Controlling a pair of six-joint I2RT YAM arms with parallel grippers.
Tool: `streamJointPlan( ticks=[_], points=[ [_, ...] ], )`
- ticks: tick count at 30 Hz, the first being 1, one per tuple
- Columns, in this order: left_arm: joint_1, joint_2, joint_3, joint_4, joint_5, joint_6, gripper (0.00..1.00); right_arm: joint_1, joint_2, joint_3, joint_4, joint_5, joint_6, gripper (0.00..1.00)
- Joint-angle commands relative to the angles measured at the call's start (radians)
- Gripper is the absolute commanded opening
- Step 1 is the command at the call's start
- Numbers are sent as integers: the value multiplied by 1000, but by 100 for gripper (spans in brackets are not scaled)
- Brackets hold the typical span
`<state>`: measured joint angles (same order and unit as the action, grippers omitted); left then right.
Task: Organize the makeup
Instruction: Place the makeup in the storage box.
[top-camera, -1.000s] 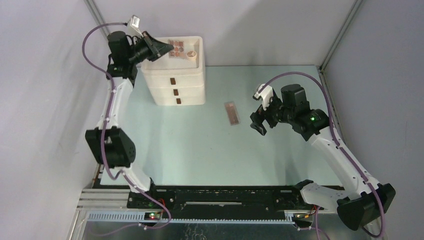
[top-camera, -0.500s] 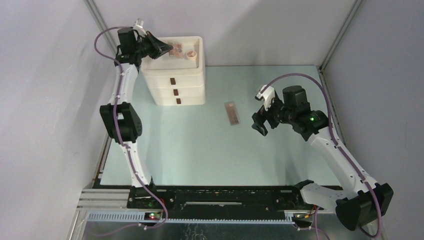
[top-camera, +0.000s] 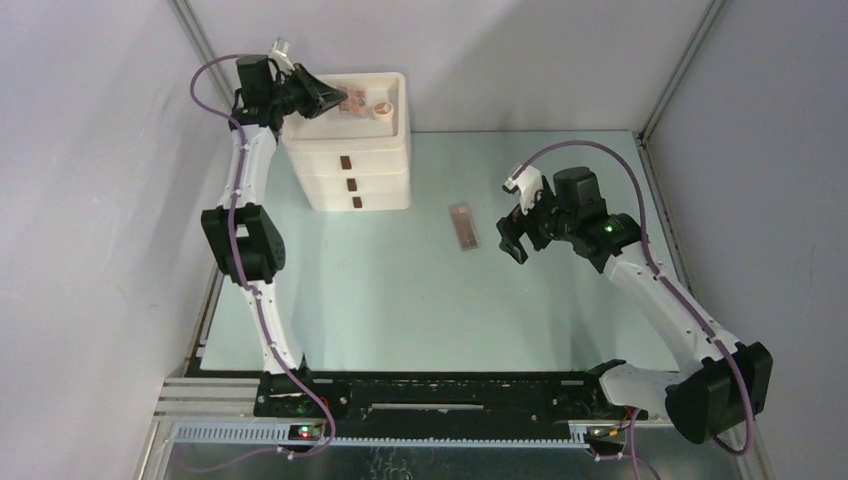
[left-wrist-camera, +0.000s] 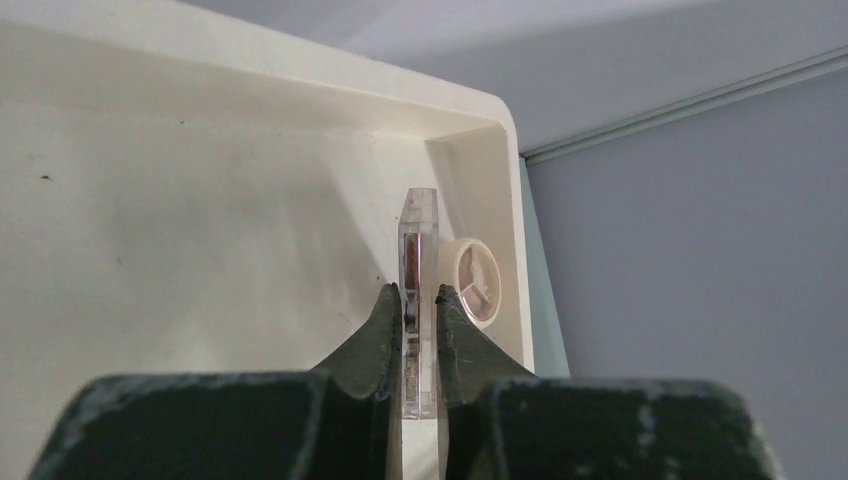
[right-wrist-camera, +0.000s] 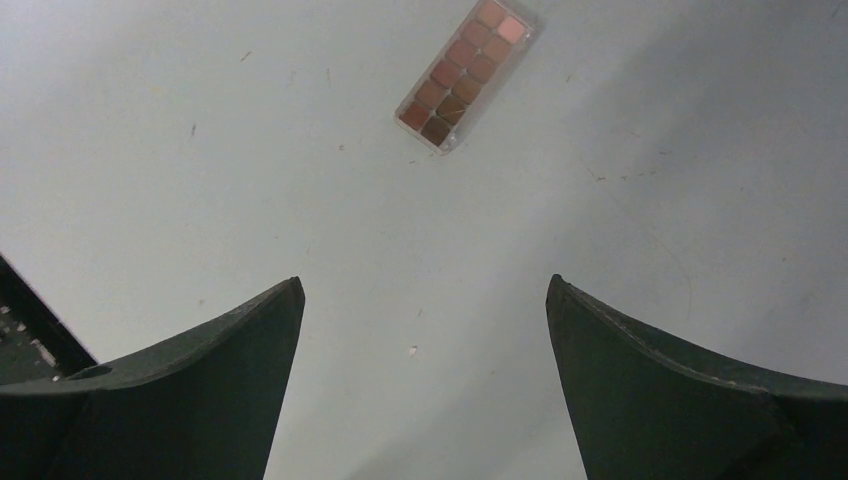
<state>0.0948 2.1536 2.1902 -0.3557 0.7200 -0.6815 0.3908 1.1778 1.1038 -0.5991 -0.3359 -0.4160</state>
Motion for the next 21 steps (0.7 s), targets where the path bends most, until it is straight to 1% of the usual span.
streamJointPlan(
  ticks=[1, 3, 5, 8, 13, 14, 16, 17, 21],
  points=[
    [-2, 21, 73, -25, 31, 13, 12, 36, 53, 4, 84, 92, 23, 100],
    [-5, 25, 78, -31, 30, 18, 14, 49, 82, 4, 104, 113, 23, 100],
    [-10, 30, 83, -39, 30, 26, 19, 56, 117, 11, 117, 126, 31, 100],
    [-12, 36, 98, -54, 24, 40, 32, 64, 180, 42, 131, 147, 64, 100],
    [-8, 24, 106, -74, -8, 62, 50, 67, 321, 117, 148, 163, 145, 100],
    [-3, 19, 120, -84, -23, 69, 59, 79, 401, 154, 150, 188, 190, 100],
    [1, 12, 134, -102, -39, 88, 65, 97, 446, 166, 160, 223, 202, 100],
    [4, 9, 145, -117, -51, 101, 70, 105, 464, 172, 165, 243, 207, 100],
    [15, -22, 162, -160, -94, 159, 83, 120, 560, 221, 164, 267, 239, 100]
  ],
)
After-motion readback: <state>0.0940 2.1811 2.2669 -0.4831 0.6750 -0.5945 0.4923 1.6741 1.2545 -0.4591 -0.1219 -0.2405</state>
